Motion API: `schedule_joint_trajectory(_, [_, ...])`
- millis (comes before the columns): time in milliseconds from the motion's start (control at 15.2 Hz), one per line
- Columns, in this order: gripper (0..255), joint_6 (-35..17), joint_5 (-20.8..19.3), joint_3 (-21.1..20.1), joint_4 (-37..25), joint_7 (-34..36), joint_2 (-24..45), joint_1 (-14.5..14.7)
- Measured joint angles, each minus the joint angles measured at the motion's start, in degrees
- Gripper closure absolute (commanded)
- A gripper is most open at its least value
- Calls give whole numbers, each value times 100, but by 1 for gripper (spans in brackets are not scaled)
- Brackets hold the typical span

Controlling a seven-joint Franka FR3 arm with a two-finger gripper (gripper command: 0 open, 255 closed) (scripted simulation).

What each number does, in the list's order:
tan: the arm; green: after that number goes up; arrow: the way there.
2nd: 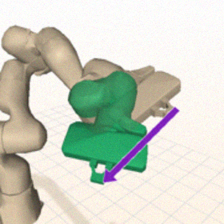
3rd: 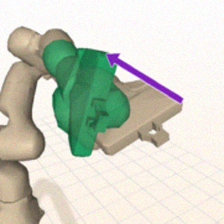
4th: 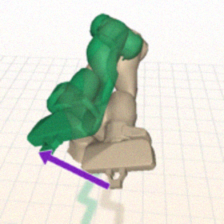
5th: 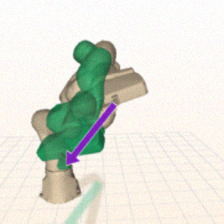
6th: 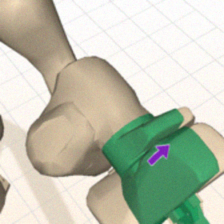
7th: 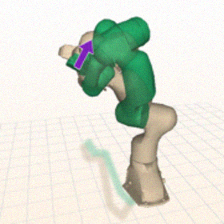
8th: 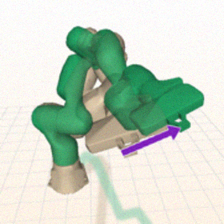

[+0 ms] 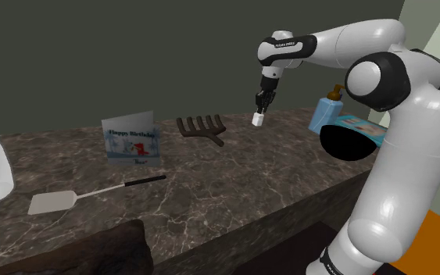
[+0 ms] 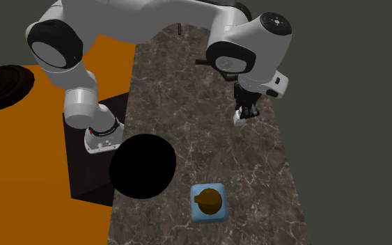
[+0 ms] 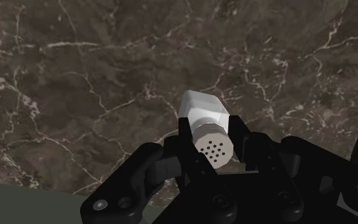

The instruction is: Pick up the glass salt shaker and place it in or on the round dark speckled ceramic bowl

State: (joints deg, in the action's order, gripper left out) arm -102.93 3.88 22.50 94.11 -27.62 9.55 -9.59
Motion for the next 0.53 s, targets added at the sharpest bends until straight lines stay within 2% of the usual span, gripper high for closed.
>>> schedule_joint_trajectory(528, [255,444,-2,11,-447,2,4,-17])
